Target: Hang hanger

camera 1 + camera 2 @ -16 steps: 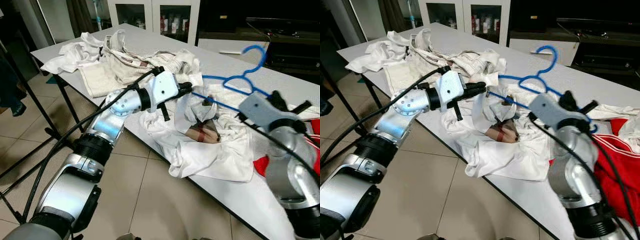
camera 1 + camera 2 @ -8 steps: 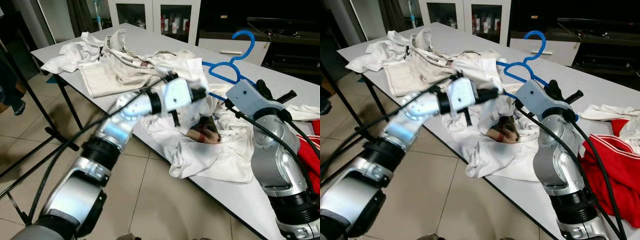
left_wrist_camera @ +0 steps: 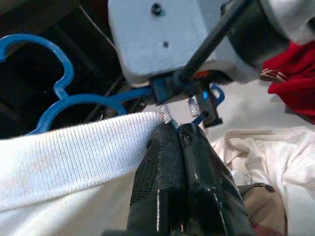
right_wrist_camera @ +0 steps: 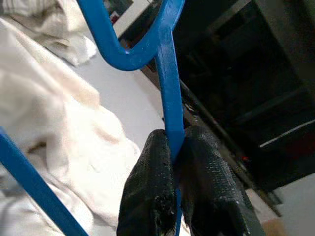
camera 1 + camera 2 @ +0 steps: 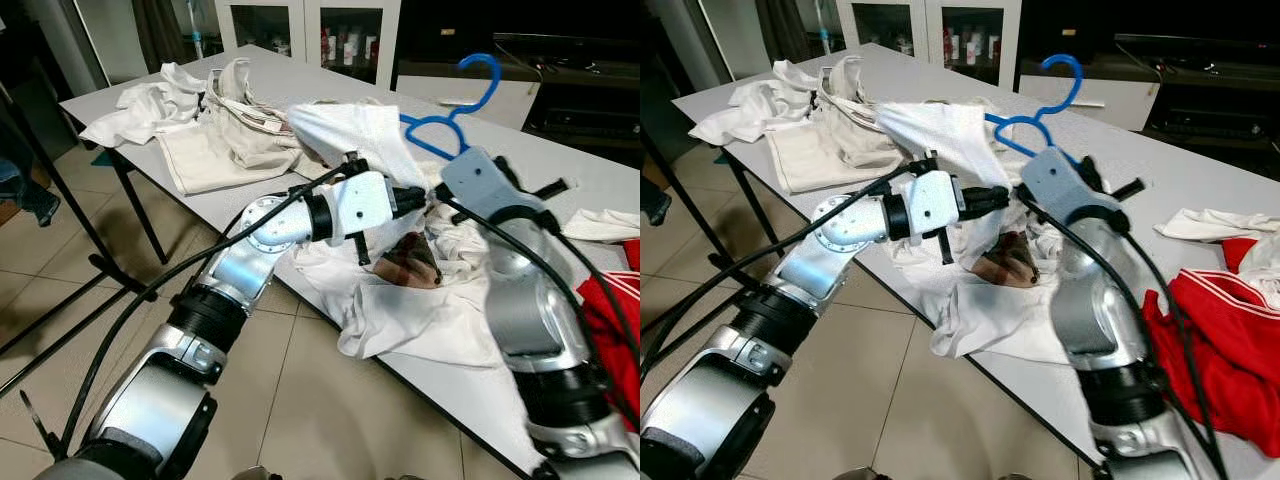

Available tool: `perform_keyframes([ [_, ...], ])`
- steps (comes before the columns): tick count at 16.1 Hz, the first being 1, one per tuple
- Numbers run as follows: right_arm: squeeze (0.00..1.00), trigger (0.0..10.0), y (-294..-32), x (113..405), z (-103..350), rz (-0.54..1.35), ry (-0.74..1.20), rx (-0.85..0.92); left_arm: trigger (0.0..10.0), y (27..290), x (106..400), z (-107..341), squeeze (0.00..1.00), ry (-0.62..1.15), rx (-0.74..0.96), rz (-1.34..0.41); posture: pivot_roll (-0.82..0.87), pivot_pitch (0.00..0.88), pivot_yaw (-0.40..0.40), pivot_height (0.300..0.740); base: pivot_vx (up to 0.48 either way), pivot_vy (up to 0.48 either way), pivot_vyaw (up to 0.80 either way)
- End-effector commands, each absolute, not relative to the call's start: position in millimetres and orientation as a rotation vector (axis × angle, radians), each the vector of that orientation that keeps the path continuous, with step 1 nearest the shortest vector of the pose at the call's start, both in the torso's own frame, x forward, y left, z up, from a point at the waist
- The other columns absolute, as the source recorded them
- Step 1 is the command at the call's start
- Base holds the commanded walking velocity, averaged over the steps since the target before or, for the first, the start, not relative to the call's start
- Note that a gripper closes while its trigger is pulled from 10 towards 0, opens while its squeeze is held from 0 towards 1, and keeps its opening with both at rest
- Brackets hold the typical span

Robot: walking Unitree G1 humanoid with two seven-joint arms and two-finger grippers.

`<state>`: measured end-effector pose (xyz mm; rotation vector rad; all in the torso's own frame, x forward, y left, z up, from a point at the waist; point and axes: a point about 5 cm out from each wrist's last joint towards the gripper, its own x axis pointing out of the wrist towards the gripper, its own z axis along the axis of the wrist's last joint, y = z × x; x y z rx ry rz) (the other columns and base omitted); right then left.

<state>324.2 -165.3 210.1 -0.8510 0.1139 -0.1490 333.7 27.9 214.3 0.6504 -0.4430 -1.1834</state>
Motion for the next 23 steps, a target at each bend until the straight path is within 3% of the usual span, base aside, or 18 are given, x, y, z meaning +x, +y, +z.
perform_keyframes([
  [1, 0.00, 10.0, -161, 327, 221, -0.152, 0.072, -0.821, 10.0, 19, 327, 217, 0.00, -0.478, 0.672, -1.227, -0.05, 0.000, 0.025, 0.723, 0.000, 0.000, 0.00],
  [5, 0.00, 10.0, -167, 337, 232, -0.189, 0.035, -0.826, 10.0, 14, 323, 215, 0.00, -0.486, 0.685, -1.241, -0.04, 0.000, 0.021, 0.723, 0.000, 0.000, 0.00],
  [11, 0.00, 10.0, -182, 335, 216, -0.269, 0.004, -0.863, 10.0, 47, 351, 250, 0.00, -0.516, 0.479, -0.956, -0.04, 0.000, 0.020, 0.723, 0.000, 0.000, 0.00],
  [12, 0.00, 10.0, -185, 335, 211, -0.282, 0.006, -0.857, 10.0, 50, 353, 250, 0.58, -0.519, 0.496, -0.928, -0.04, 0.000, 0.023, 0.723, 0.000, 0.000, 0.00],
  [13, 0.00, 10.0, -185, 335, 208, -0.288, 0.008, -0.850, 10.0, 50, 352, 249, 1.00, -0.522, 0.492, -0.925, -0.04, 0.000, 0.025, 0.723, 0.000, 0.000, 0.00],
  [16, 0.00, 10.0, -184, 334, 199, -0.296, 0.006, -0.832, 10.0, 46, 351, 245, 1.00, -0.509, 0.518, -0.933, -0.04, 0.000, 0.026, 0.723, 0.000, 0.000, 0.00],
  [17, 0.00, 10.0, -183, 334, 196, -0.301, -0.004, -0.838, 10.0, 45, 352, 244, 0.00, -0.505, 0.551, -0.928, -0.04, 0.000, 0.026, 0.723, 0.000, 0.000, 0.00],
  [23, 0.00, 10.0, -192, 331, 198, -0.389, -0.109, -0.885, 10.0, 62, 354, 266, 0.00, -0.583, 0.613, -0.858, -0.04, 0.000, 0.023, 0.723, 0.000, 0.000, 0.00],
])
